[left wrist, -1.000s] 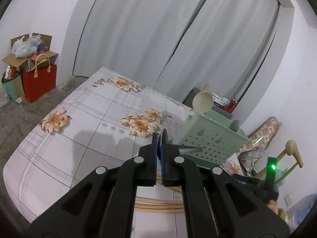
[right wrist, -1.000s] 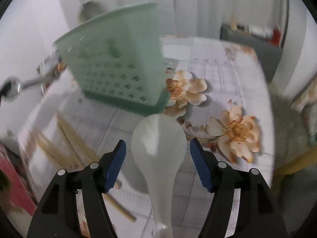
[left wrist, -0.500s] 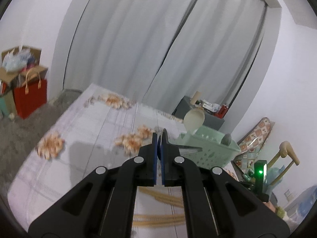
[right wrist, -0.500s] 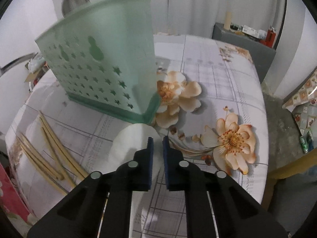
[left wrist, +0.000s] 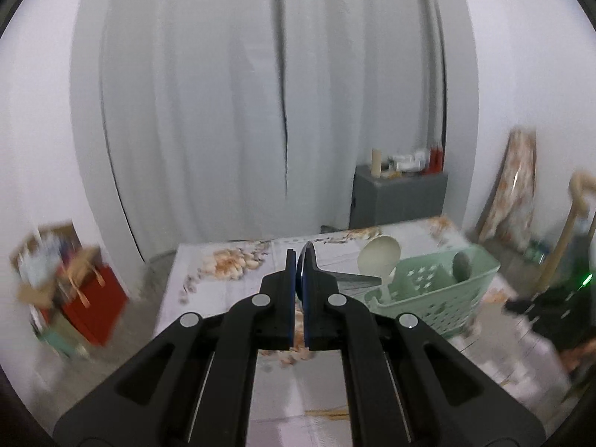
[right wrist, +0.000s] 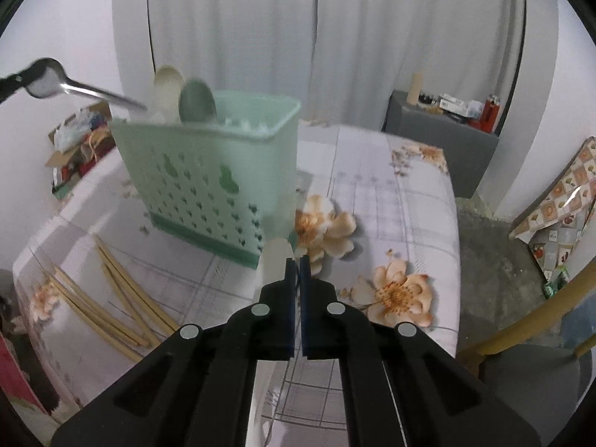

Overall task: Organize utensils
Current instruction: 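Lower the metal spoon with the left gripper into the basket and open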

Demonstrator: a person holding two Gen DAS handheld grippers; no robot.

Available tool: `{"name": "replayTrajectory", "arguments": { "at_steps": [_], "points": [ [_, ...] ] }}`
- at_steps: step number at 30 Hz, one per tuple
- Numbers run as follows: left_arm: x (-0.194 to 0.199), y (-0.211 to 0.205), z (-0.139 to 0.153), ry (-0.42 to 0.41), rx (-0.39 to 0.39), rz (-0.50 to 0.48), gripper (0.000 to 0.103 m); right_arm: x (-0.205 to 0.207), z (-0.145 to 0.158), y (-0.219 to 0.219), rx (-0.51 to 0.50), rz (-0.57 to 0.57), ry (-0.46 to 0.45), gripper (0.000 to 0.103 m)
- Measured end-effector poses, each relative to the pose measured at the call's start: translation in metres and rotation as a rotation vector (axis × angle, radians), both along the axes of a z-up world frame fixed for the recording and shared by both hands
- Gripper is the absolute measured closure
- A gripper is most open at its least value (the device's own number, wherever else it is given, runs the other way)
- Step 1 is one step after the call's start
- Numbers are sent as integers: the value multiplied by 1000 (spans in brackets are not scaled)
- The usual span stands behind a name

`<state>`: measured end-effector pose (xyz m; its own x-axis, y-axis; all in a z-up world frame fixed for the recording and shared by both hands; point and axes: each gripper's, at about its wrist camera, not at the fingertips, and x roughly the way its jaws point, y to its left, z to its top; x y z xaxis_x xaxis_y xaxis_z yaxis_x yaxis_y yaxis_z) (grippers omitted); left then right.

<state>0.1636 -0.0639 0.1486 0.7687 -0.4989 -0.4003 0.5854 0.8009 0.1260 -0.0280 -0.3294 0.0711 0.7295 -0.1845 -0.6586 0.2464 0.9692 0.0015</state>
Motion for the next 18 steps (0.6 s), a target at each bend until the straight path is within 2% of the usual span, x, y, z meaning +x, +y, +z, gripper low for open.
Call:
{"name": "replayTrajectory", "arguments": {
  "at_steps": [5, 10, 14, 18],
  "points": [
    [0, -36, -2, -14, 167, -66, 102, -10, 10, -3, 28, 0, -48, 101],
    [13, -63, -12, 51, 250, -92, 102, -17, 14, -9, 61, 5, -87, 101],
    [20, -81, -12, 77, 281, -100, 101, -25, 23, -18, 82, 3, -130, 101],
    [30, -89, -5, 146, 215, -118, 99, -34, 32, -24, 108, -3, -178, 101]
  ]
}}
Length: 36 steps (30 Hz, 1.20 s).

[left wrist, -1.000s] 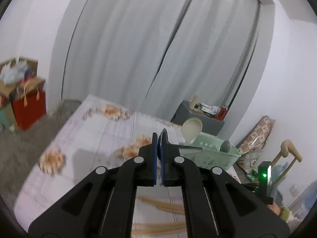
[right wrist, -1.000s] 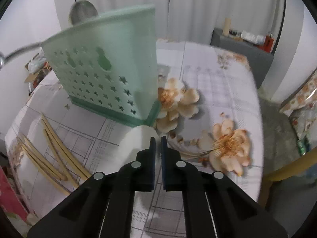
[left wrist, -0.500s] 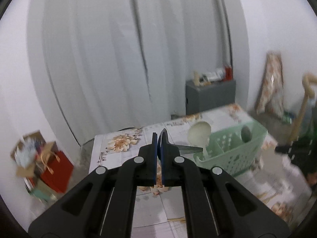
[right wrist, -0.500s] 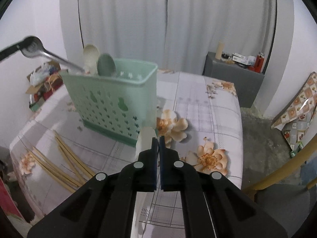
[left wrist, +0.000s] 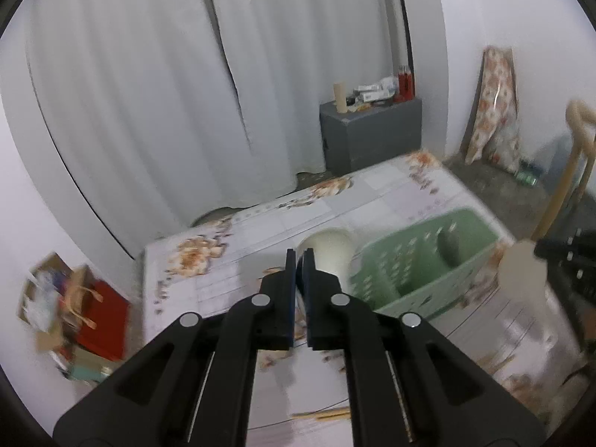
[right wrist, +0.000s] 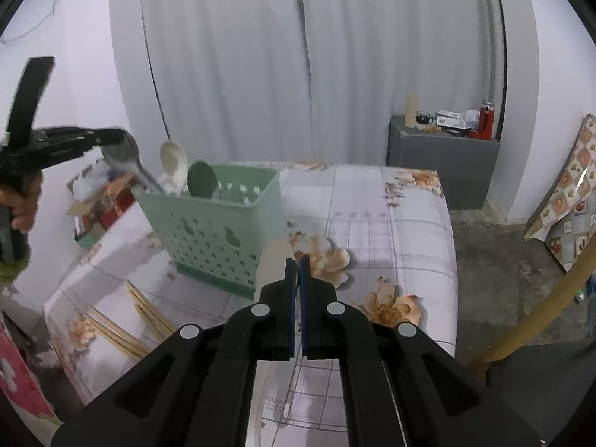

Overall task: Organize utensils
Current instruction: 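Lower the metal spoon with the left gripper into the basket and open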

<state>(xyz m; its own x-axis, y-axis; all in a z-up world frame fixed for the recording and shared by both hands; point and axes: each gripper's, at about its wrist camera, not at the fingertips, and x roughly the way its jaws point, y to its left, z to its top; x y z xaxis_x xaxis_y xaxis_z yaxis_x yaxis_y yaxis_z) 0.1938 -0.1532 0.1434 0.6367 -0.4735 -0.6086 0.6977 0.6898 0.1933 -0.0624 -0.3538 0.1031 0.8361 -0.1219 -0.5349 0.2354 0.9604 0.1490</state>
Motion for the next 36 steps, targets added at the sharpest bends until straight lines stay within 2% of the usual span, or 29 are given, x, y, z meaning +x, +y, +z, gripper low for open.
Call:
{"name": "replayTrajectory", "arguments": {
  "at_steps": [2, 3, 8, 10, 14, 18, 21, 25, 30, 36],
  "points": [
    [2, 2, 5, 46, -87, -22, 92, -6, 4, -2, 14, -4, -27, 101],
    [3, 3, 5, 63, -120, -15, 85, -8, 6, -3, 20, -6, -38, 101],
    [0, 14, 3, 105, -258, 10, 82, -18, 26, -10, 50, -11, -121, 101],
    [-3, 24, 4, 108, -315, 32, 77, -23, 42, -13, 62, -9, -173, 101],
    [-17, 55, 4, 85, -417, 91, 63, -30, 85, -26, 85, -12, -343, 101],
    [-34, 88, -11, 108, -486, 152, 52, -19, 114, -32, 97, -19, -480, 101],
    [-49, 109, -32, 128, -496, 185, 48, 2, 122, -33, 129, -7, -517, 101],
    [-71, 129, -65, 162, -474, 215, 42, 36, 120, -31, 129, -23, -523, 101],
    [-92, 156, -106, 245, -455, 253, 37, 74, 104, -21, 45, -58, -493, 101],
    [-107, 171, -129, 254, -427, 282, 34, 102, 66, -8, -49, -87, -443, 100]
  ]
}}
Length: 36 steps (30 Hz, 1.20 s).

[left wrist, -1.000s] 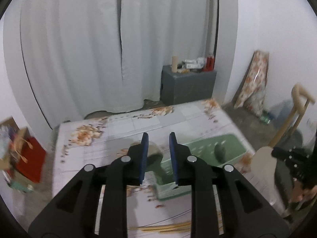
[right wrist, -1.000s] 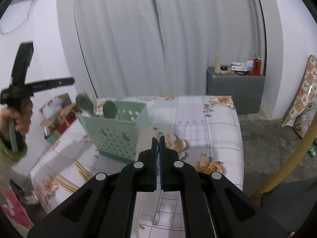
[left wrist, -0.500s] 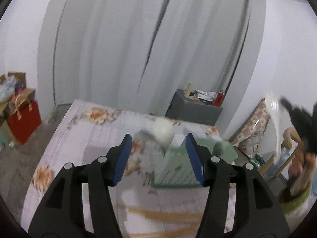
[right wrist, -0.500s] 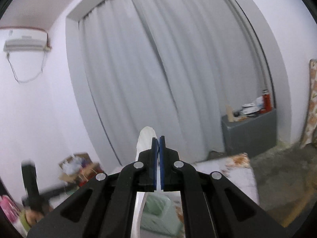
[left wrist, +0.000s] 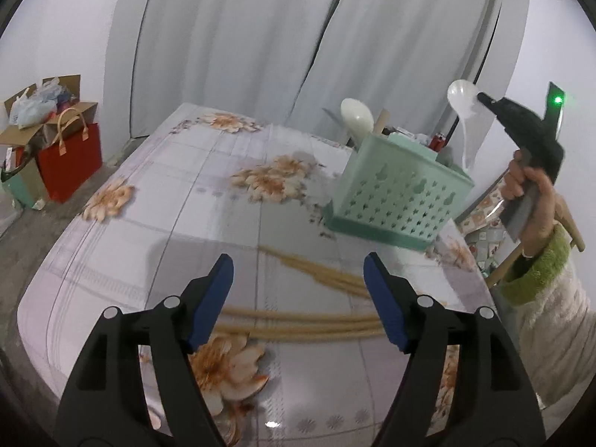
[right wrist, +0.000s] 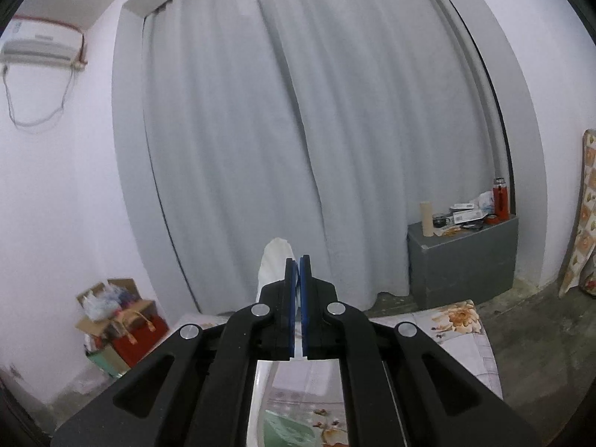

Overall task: Organize utensils
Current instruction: 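Lower the metal spoon with the left gripper into the basket and open, then move the open left gripper toward the wooden chopsticks on the table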

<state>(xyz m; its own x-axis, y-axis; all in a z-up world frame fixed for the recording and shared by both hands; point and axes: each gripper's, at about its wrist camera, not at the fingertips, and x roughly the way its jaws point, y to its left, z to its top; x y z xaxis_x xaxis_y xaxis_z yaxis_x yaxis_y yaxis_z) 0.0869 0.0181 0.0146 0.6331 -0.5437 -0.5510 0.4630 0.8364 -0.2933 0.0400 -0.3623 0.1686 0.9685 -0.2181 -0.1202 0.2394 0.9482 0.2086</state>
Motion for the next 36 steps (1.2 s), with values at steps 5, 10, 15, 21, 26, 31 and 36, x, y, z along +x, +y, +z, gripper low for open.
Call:
{"name": "replayTrajectory", "arguments": {
  "at_steps": [5, 10, 15, 21, 26, 31, 36],
  "points": [
    [-8, 8, -12, 14, -20, 7, 32, 2, -29, 7, -29, -24, 64, 100],
    [-8, 7, -21, 12, 1, -7, 32, -20, -35, 8, -26, -18, 109, 99],
    [-3, 8, -20, -1, 16, -11, 31, -56, -16, 7, -24, -14, 68, 57],
    [-3, 7, -23, -3, 28, -12, 31, -103, -4, 17, 42, 41, 48, 53],
    [-8, -3, -30, 17, 37, -64, 31, -112, -42, 34, 152, 199, 195, 51],
    [-14, -30, -28, 5, 94, -169, 31, -97, -105, 47, 233, 255, 456, 51],
    [-31, -70, -23, -81, 211, -343, 39, -86, -149, 35, 328, 194, 653, 51]
  ]
}}
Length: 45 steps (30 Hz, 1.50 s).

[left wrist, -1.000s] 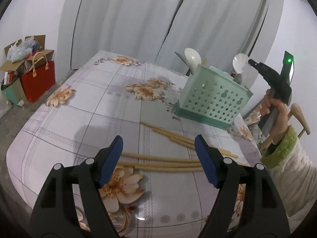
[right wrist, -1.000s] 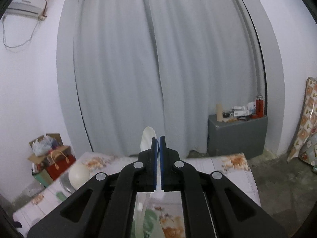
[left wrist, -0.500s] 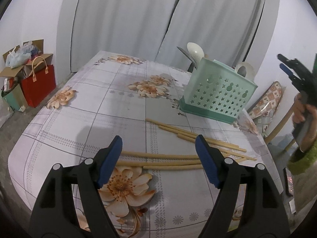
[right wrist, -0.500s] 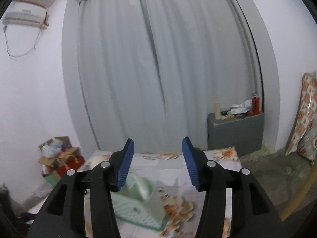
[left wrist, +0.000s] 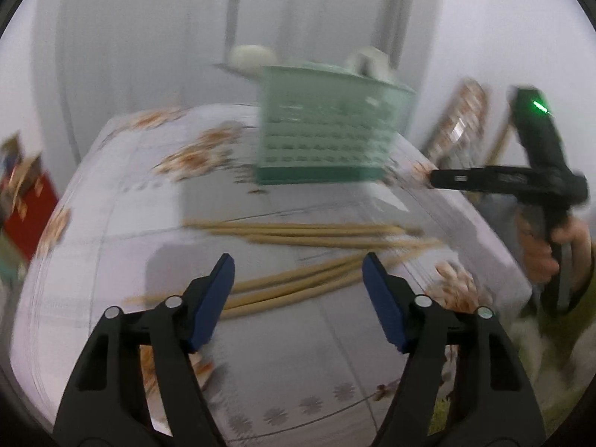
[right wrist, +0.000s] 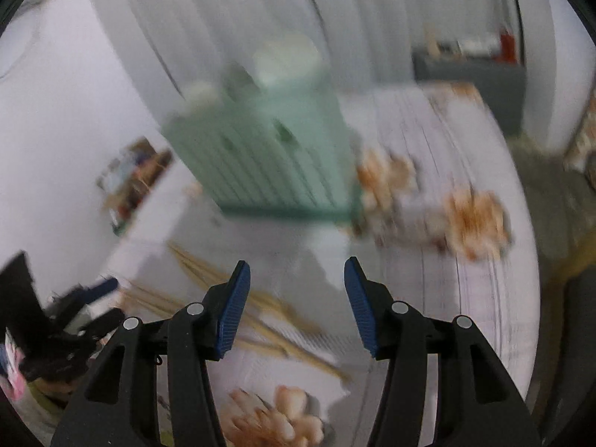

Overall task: Organize utensils
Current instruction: 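Move the open left gripper toward the wooden chopsticks on the table, then close the left gripper on one wooden chopstick and lift it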

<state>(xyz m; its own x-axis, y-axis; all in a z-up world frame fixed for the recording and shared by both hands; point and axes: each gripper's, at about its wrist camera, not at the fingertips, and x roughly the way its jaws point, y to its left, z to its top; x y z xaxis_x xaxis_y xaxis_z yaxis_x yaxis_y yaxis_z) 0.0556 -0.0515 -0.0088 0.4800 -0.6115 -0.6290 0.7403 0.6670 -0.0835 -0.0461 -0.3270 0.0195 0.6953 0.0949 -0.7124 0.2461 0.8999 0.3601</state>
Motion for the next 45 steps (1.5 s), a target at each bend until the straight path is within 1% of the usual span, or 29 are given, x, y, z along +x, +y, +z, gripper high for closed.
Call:
{"name": "replayTrajectory", "arguments": {
  "at_steps": [1, 3, 6, 7, 10, 15, 16, 18, 21, 27, 30, 33, 36, 39, 45],
  "points": [
    [-4, -10, -1, -12, 29, -41, 44, 0, -6, -3, 10, -15, 25, 51],
    [-12, -30, -6, -34, 89, -124, 51, -2, -15, -10, 36, -26, 59, 52],
    [-21, -54, -12, -66, 158, -215, 63, -8, -24, -13, 57, -36, 62, 53],
    [-24, -67, -18, -86, 204, -251, 67, -10, -25, -15, 58, -43, 62, 53],
    [-28, -88, -29, -120, 284, -308, 76, -20, -25, -18, 76, -50, 53, 54],
    [-32, -105, -41, -129, 362, -371, 81, -20, -15, -21, 75, -52, 21, 54],
    [-33, -106, -42, -138, 368, -375, 84, -21, -15, -22, 80, -52, 16, 54],
    [-33, -108, -42, -127, 370, -386, 88, -24, -15, -22, 85, -48, 11, 54],
    [-34, -108, -42, -112, 374, -384, 91, -26, -17, -22, 94, -42, 12, 54],
    [-46, -102, -40, -50, 382, -378, 94, -23, -20, -23, 104, -38, 17, 54],
    [-47, -98, -37, -6, 386, -358, 93, -23, -19, -24, 108, -41, 9, 54],
    [-42, -98, -32, 55, 353, -357, 93, -23, -19, -23, 110, -38, 7, 54],
    [-30, -103, -34, 145, 323, -351, 92, -26, -19, -23, 110, -39, 8, 54],
    [-23, -109, -36, 145, 315, -349, 92, -27, -20, -25, 110, -46, 12, 54],
    [-29, -129, -37, 97, 361, -371, 92, -26, -18, -28, 108, -56, 8, 54]
  ]
}}
